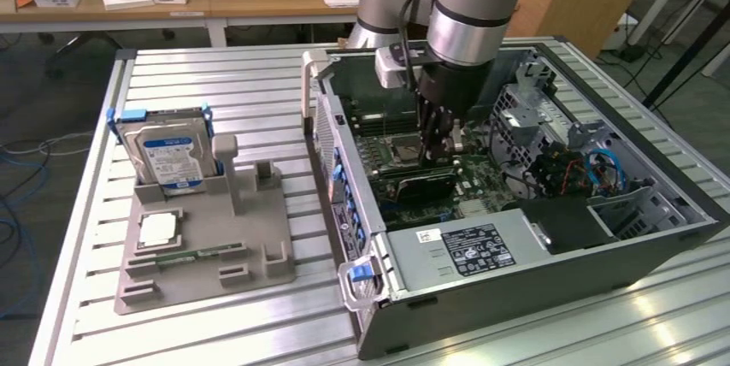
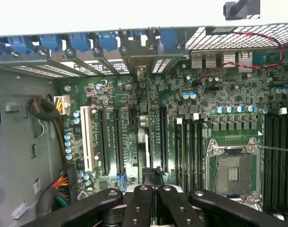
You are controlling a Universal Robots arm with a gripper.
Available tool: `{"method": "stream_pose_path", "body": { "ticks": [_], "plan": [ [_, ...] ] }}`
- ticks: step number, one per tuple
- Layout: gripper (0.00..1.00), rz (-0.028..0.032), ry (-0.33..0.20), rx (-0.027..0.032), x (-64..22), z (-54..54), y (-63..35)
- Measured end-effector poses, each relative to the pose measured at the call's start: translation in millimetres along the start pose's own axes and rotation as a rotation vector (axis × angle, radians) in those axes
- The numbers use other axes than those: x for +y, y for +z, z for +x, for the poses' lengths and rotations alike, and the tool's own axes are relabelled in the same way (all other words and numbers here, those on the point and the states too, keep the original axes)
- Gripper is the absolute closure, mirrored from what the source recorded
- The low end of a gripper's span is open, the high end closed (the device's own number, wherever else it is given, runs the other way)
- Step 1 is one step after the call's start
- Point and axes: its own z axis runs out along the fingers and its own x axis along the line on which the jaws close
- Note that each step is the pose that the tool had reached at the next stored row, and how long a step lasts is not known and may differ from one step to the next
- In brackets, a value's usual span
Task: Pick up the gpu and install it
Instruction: 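Press down on the gpu until it lock into place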
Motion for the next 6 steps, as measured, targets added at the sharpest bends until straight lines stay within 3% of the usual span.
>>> {"method": "stream_pose_path", "body": {
  "ticks": [6],
  "plan": [
    [0.89,-0.0001,0.000,0.0002,0.0,0.0,-0.1]
  ]
}}
